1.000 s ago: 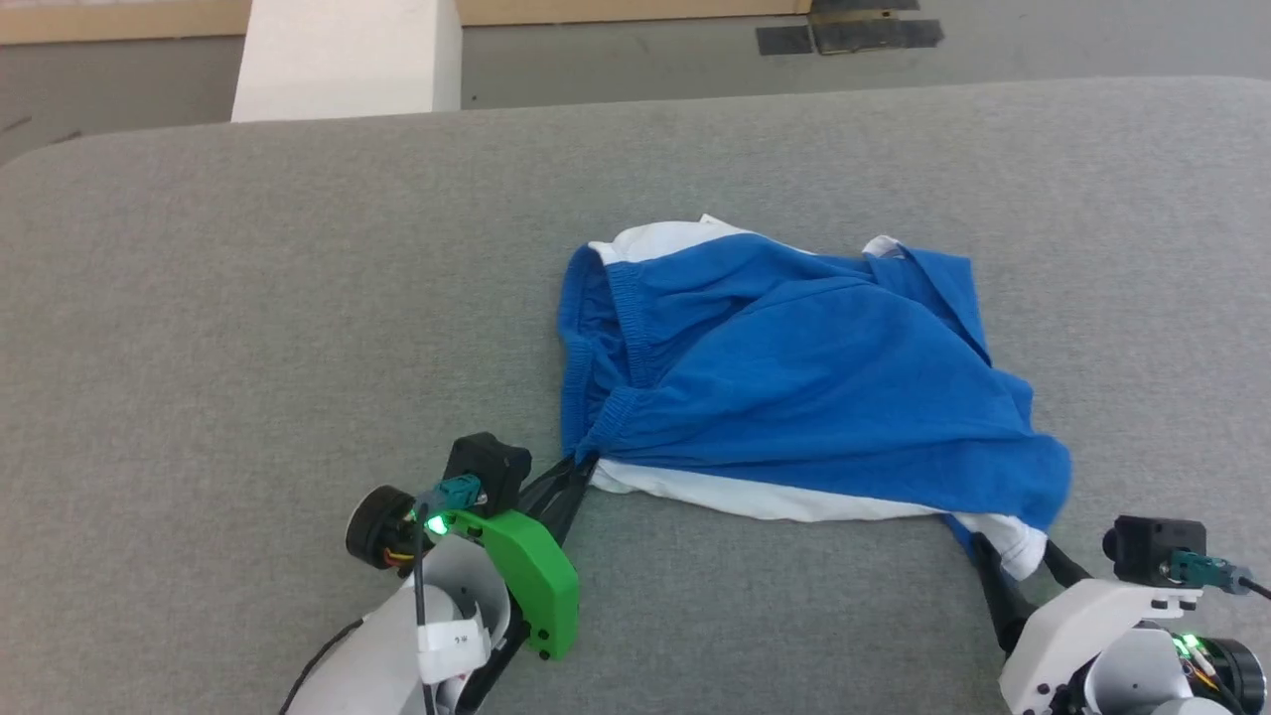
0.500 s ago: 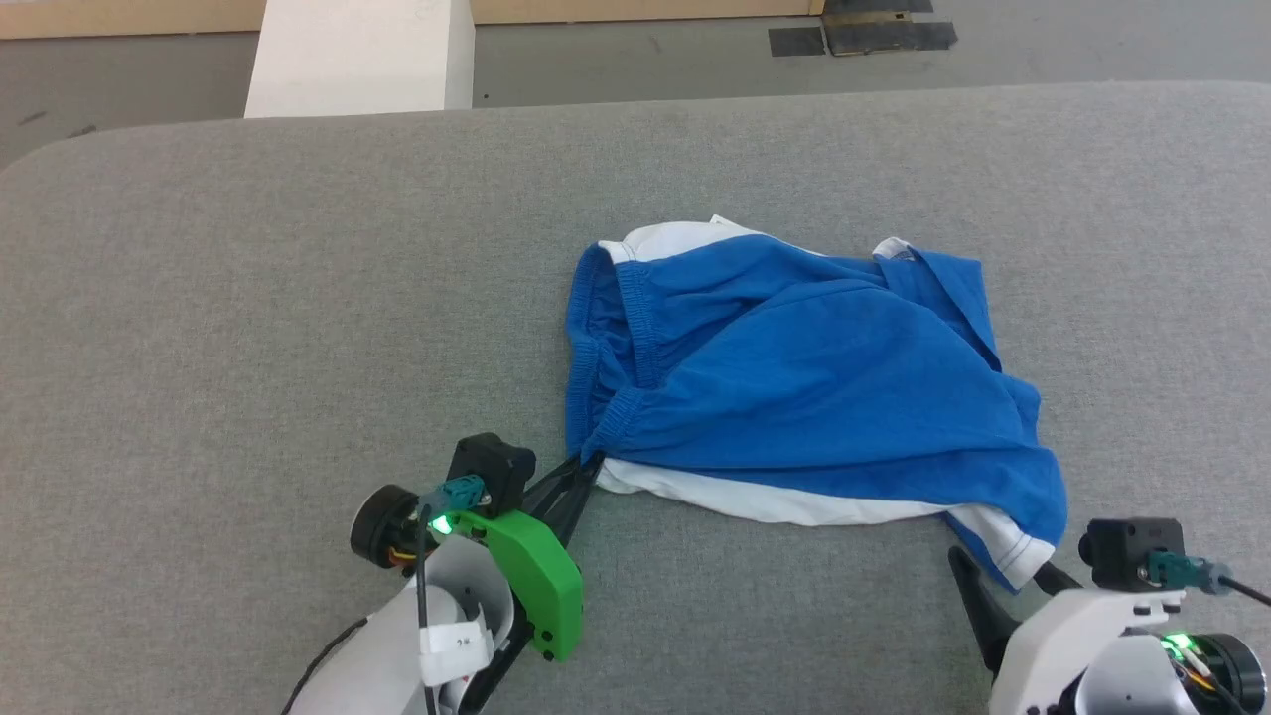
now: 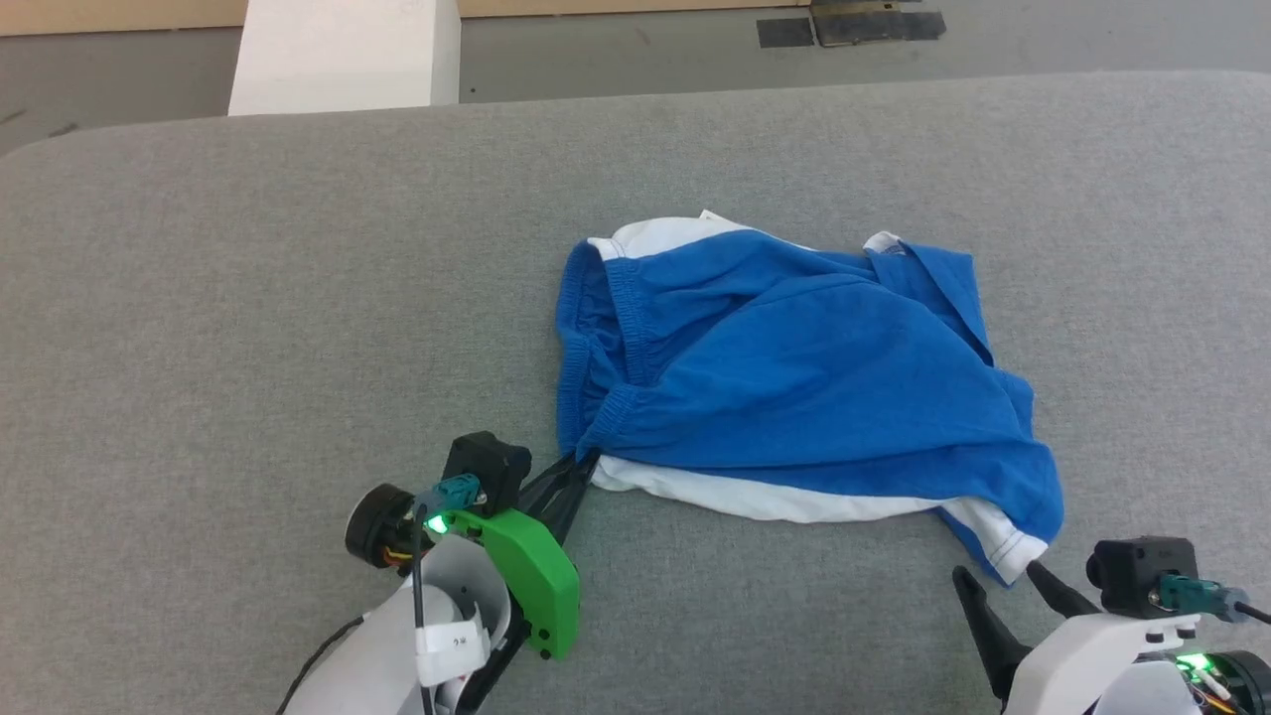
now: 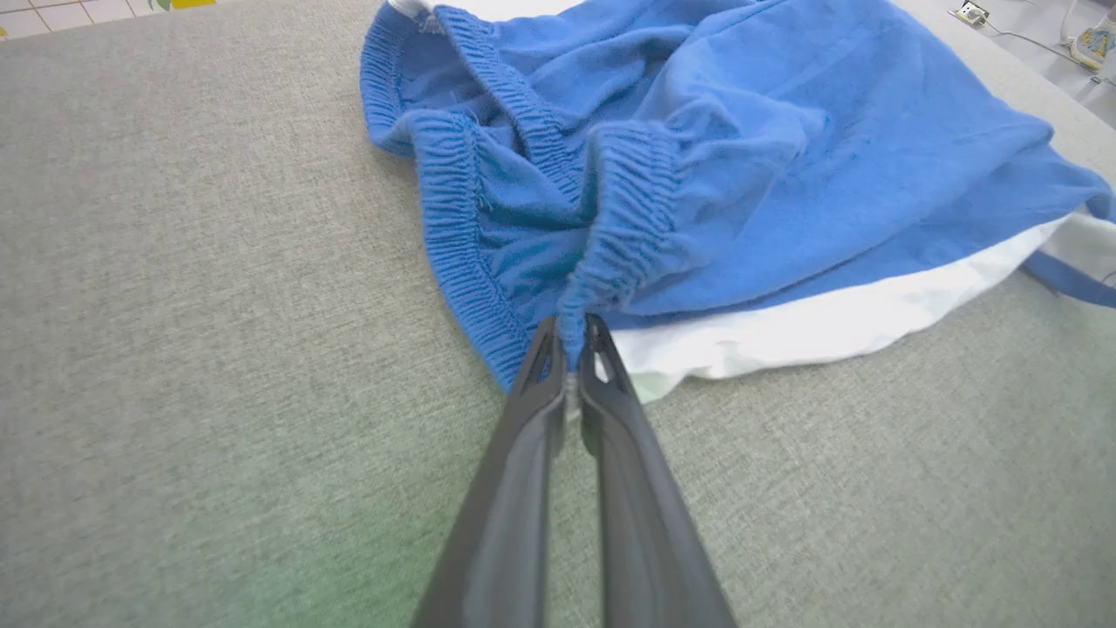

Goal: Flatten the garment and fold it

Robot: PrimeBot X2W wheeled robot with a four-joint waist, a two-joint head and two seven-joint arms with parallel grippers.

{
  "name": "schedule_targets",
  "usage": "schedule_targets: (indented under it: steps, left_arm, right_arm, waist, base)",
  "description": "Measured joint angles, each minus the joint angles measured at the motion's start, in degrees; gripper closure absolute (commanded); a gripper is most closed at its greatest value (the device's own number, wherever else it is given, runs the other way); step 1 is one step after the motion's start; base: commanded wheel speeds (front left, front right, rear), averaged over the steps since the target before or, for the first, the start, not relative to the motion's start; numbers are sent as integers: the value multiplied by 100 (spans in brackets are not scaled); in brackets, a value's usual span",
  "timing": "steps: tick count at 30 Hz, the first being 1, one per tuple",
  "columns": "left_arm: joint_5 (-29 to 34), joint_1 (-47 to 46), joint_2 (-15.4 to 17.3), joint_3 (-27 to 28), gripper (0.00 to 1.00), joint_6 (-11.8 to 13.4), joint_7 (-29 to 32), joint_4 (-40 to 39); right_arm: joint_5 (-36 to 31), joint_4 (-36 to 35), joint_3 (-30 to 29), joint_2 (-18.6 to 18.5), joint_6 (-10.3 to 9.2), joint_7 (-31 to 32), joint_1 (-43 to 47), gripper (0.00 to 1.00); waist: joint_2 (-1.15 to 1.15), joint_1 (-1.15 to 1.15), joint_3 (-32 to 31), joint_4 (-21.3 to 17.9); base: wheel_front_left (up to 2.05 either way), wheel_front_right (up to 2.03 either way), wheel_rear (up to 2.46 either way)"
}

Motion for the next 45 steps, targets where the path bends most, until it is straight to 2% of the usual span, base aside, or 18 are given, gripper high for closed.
schedule_targets:
  steps: [3, 4, 5, 6, 7, 17, 21, 24, 26, 27, 31, 36, 41, 45]
  left_arm:
    - [-1, -1, 0, -15, 100, 0, 1, -4]
    - [-1, -1, 0, -16, 100, 0, 0, -7]
    - [-2, -1, 0, -18, 100, 0, 0, -10]
    - [-2, -3, 0, -20, 100, 0, 0, -9]
    - [-2, -3, 0, -23, 100, 0, 0, -8]
    - [-225, -1, 20, 58, 100, -12, -113, -177]
    - [-720, -4, 86, 404, 100, -154, -168, -756]
    - [-1093, -96, 281, 632, 100, -271, 21, -1313]
    - [-1385, -308, 493, 822, 100, -322, 292, -1672]
    - [-1637, -608, 660, 998, 100, -332, 591, -1915]
    - [-2054, -1510, 898, 1393, 100, -324, 1218, -2097]
    - [-2260, -2786, 931, 1770, 100, -16, 1761, -1816]
    - [-2161, -4000, 816, 2186, 100, 386, 1590, -1181]
    - [-2036, -4821, 651, 2508, 100, 497, 1036, -739]
  right_arm:
    - [10, 33, 25, -2, 0, 5, -25, 0]
    - [11, 47, 40, -2, 0, 5, -31, 15]
    - [11, 79, 58, -1, 0, 4, -43, 57]
    - [11, 114, 70, -1, 0, -4, -69, 89]
    - [11, 141, 76, -1, 0, -15, -101, 100]
    - [44, 152, -115, -1, 0, -360, -347, 100]
    - [-35, -298, -185, -2, 0, -354, -591, 100]
    - [-291, -625, -103, -3, 0, -179, -1038, 100]
    - [-466, -746, 48, -45, 0, -15, -1561, 100]
    - [-479, -701, 203, -196, 1, 152, -2133, 100]
    - [-419, -249, 400, -578, 1, 401, -3499, 100]
    - [-294, 693, 602, -845, 0, 499, -5305, 100]
    - [-343, 1648, 650, -891, 1, 202, -6969, 100]
    - [-577, 2274, 712, -862, 1, -342, -8037, 100]
  waist:
    - [0, 0, 7, 4]
    - [0, 0, 9, 5]
    - [0, 0, 16, 7]
    - [0, 0, 22, 9]
    - [0, 0, 26, 14]
    - [0, 0, -39, 18]
    - [0, 0, -72, -30]
    - [0, 0, -51, -79]
    - [0, 0, -2, -99]
    - [0, 0, 63, -114]
    - [0, 0, 275, -133]
    - [0, 1, 668, -141]
    - [0, 1, 1101, -145]
    - [0, 2, 1439, -157]
  base:
    - [0, 0, 0]
    - [0, 0, 0]
    - [0, 0, 0]
    - [0, 0, 0]
    - [0, 0, 0]
    - [0, 0, 0]
    - [0, 0, 0]
    - [0, 0, 0]
    - [0, 0, 0]
    - [0, 0, 0]
    - [0, 0, 0]
    - [0, 0, 0]
    - [0, 0, 0]
    - [0, 0, 0]
